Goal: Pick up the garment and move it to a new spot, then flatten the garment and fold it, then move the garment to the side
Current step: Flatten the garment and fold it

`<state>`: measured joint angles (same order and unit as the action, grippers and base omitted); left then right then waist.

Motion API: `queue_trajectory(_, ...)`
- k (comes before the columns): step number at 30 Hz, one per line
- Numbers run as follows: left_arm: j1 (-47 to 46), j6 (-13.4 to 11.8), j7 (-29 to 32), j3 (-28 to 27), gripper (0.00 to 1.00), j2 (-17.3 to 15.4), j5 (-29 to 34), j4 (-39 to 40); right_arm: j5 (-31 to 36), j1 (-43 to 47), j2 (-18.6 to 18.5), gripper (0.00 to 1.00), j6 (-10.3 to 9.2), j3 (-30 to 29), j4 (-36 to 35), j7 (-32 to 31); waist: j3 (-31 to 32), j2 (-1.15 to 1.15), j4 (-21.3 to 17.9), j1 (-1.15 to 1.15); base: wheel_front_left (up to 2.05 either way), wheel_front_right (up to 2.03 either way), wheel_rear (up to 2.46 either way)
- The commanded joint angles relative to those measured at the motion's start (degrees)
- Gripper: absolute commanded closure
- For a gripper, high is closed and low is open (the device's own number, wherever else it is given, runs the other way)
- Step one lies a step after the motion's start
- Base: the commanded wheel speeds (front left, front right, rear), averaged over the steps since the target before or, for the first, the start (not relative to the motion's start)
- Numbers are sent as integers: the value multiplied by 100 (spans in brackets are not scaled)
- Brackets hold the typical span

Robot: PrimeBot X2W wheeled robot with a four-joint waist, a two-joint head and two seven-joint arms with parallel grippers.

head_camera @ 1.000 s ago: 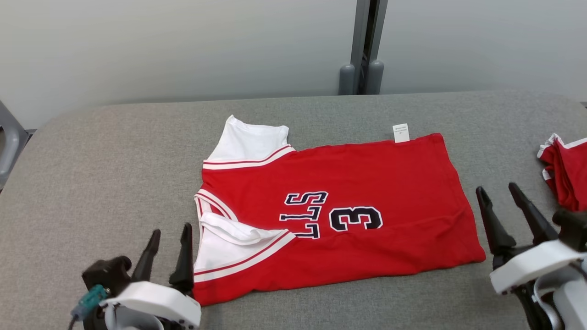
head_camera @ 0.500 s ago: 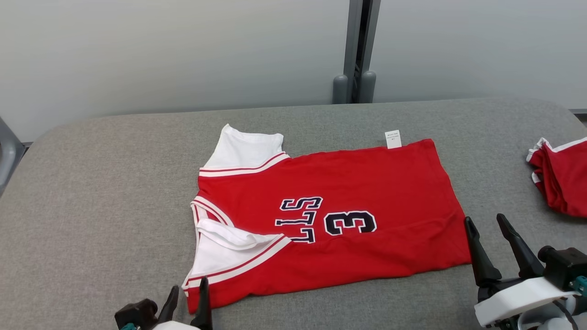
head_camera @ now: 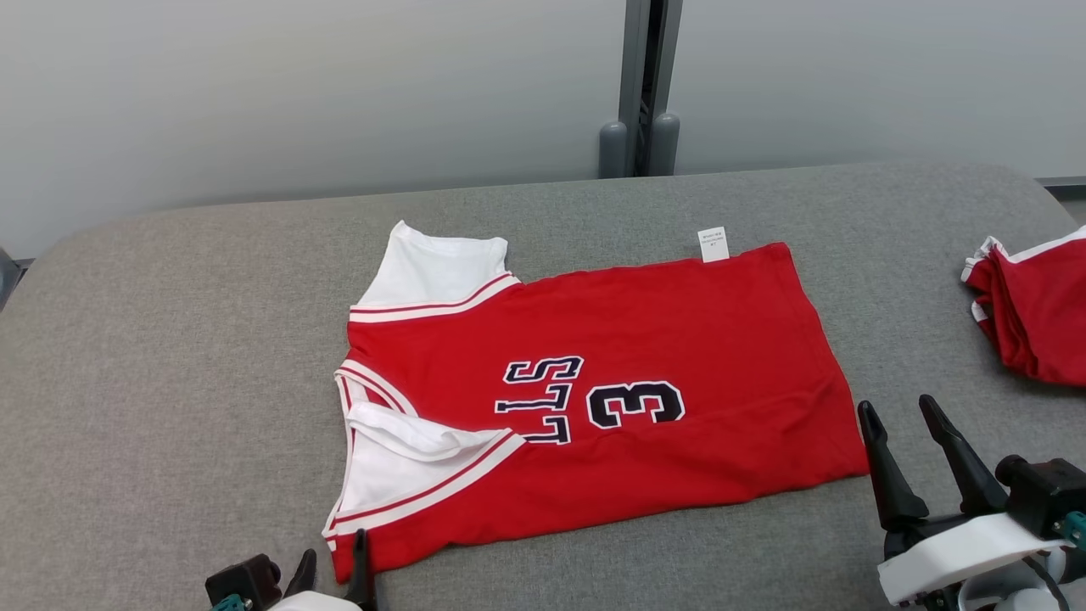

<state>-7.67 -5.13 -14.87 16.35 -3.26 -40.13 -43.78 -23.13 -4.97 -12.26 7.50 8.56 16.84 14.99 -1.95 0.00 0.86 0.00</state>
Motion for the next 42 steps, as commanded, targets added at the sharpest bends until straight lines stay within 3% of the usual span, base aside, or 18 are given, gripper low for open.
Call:
queue_trajectory(1,-85,29,38,34,0,-13,-48,-116,13,16,-40,0,-2,-9,-12,25,-15,0,-11,0,0,0,0)
queue_trajectory(7,-269,137,157,157,0,18,-139,-532,36,-14,-14,0,-2,-32,-4,25,-61,0,-31,0,0,0,0)
queue_trajectory(8,-293,163,181,185,16,21,-154,-587,40,-19,-9,0,-1,-36,-8,25,-71,0,-31,0,0,0,0)
queue_trajectory(9,-314,175,198,211,54,25,-156,-651,41,-22,-4,0,-1,-43,-12,25,-80,0,-29,0,0,0,0)
queue_trajectory(10,-332,207,218,240,73,32,-162,-703,40,-26,2,0,-2,-51,-15,25,-88,0,-26,0,0,0,0)
queue_trajectory(11,-344,240,240,267,100,39,-179,-742,40,-28,7,0,-2,-56,-18,25,-94,0,-22,0,0,0,0)
queue_trajectory(16,-450,379,185,337,100,29,-199,-806,51,-22,23,0,-2,-116,46,25,-108,0,11,0,0,0,0)
queue_trajectory(24,-604,210,-28,286,100,-158,243,-339,-118,-64,188,0,-2,-397,729,26,-63,0,116,0,0,0,0)
queue_trajectory(32,-393,134,-33,235,100,-260,789,460,-798,-413,427,0,-2,-620,1886,-176,-82,0,318,0,0,0,0)
queue_trajectory(42,-292,177,-35,274,100,-235,1003,795,-1983,-955,590,0,-1,-673,2889,-561,-244,0,527,0,0,0,0)
